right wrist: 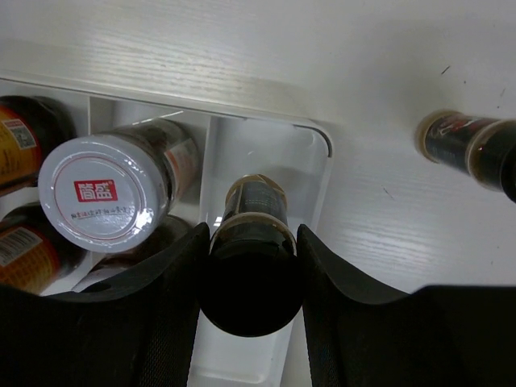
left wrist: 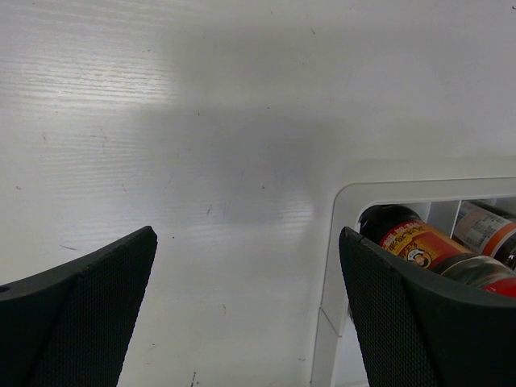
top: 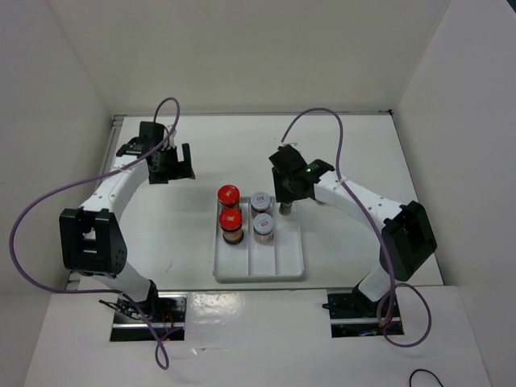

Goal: Organize the condiment bottles

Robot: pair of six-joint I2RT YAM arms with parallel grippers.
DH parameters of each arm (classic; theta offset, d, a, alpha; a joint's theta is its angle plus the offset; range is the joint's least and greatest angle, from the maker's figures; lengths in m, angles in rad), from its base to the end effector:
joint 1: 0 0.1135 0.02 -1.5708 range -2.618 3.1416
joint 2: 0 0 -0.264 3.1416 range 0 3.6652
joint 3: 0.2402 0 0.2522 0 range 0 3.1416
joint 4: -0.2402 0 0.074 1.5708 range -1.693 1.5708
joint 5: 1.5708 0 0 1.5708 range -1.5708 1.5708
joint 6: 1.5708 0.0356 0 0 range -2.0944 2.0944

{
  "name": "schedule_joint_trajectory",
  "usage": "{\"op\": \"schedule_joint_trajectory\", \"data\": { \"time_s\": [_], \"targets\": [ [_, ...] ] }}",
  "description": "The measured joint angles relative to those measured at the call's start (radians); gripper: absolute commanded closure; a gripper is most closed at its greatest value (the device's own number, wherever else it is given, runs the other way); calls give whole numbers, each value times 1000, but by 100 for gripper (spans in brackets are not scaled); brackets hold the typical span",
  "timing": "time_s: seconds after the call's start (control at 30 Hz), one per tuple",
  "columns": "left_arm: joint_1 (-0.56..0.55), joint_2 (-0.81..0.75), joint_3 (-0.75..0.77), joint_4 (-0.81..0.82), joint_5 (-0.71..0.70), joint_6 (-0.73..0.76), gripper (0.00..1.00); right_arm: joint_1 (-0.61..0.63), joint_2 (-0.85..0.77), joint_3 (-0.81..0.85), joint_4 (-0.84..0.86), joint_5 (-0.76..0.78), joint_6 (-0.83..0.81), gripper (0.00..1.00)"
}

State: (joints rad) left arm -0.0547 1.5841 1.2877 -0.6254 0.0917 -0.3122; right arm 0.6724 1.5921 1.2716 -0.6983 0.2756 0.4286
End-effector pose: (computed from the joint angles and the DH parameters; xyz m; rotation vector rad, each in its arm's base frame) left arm 0.3408 -0.0219 0.2761 -0.2835 2.4910 -0.2669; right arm 0.2672 0.2003 0.2650 -0.2091 2.5241 0.0758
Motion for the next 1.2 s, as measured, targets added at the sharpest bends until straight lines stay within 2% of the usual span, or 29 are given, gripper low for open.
{"op": "schedule_joint_trajectory", "data": {
  "time_s": [0.57, 0.67, 1.07, 1.2],
  "targets": [
    [0, -14, -1, 0, 0, 0, 0, 17, 29, -53, 58, 36, 23, 81],
    [0, -15, -1, 0, 0, 1, 0, 17, 55, -53, 62, 47, 23, 73],
    [0, -15, -1, 0, 1, 1, 0, 17, 84, -54, 86, 61, 32, 20],
    [0, -15, -1, 0, 4, 1, 0, 17, 84, -54, 83, 61, 37, 9]
  ]
}}
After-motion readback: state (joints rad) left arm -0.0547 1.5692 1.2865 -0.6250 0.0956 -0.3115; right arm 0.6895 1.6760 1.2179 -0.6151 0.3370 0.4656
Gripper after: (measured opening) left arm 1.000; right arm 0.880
